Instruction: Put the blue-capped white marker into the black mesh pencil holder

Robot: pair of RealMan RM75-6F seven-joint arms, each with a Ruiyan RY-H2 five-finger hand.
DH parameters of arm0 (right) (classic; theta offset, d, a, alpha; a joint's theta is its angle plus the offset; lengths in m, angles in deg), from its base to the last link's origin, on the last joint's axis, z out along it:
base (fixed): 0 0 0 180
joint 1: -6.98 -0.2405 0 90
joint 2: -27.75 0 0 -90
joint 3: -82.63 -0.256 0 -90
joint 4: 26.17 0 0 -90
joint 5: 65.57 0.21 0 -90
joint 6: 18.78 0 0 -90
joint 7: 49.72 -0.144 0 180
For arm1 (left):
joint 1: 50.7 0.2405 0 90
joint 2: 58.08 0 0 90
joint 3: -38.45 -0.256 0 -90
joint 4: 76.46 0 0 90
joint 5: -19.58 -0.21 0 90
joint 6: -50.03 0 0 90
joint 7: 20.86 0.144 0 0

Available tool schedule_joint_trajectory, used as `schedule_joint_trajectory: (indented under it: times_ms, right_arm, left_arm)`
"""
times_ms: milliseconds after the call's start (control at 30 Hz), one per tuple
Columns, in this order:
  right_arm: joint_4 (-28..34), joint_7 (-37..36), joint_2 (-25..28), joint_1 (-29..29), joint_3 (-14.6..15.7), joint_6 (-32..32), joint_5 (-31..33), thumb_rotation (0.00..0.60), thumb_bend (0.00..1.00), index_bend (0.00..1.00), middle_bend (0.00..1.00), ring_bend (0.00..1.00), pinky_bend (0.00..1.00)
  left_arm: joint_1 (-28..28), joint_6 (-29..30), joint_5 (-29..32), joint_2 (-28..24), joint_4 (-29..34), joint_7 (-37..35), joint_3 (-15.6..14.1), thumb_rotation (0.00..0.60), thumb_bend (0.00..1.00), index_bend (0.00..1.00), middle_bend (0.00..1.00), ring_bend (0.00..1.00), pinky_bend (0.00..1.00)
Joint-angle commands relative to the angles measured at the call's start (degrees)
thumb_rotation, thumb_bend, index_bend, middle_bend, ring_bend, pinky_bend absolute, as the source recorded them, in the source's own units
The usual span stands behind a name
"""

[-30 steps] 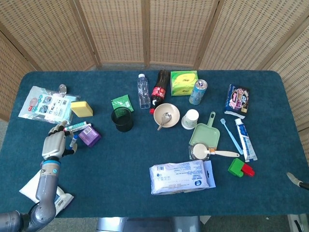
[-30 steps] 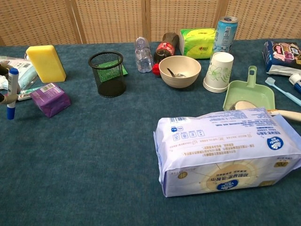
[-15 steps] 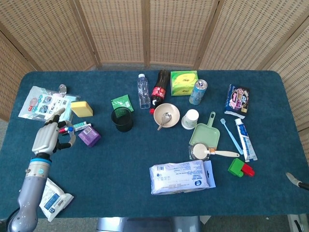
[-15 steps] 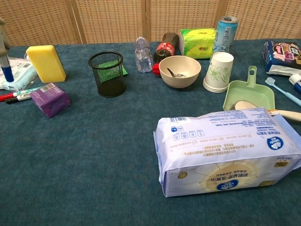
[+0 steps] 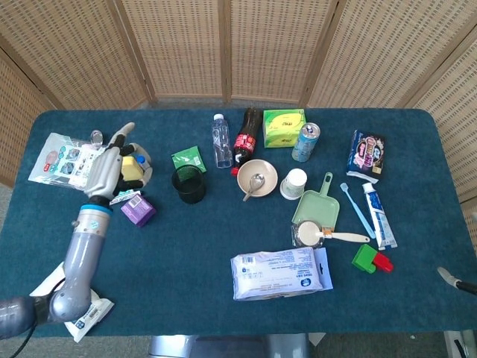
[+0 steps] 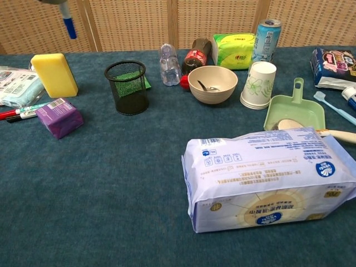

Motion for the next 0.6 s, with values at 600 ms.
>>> schedule_joint_trajectory:
  times_ms: [600]
  right_arm:
    - [-0.97,-1.83,0.0,-0.21,-0.64,-0.95,1.61,0.6,0.0,0.0,0.0,0.0,0.0]
  left_arm:
    - [-8.86,2.66,4.1,14.5,-10.78,3.29,-0.98,0.6,0.43,0.51,0.0,0.0,0.14]
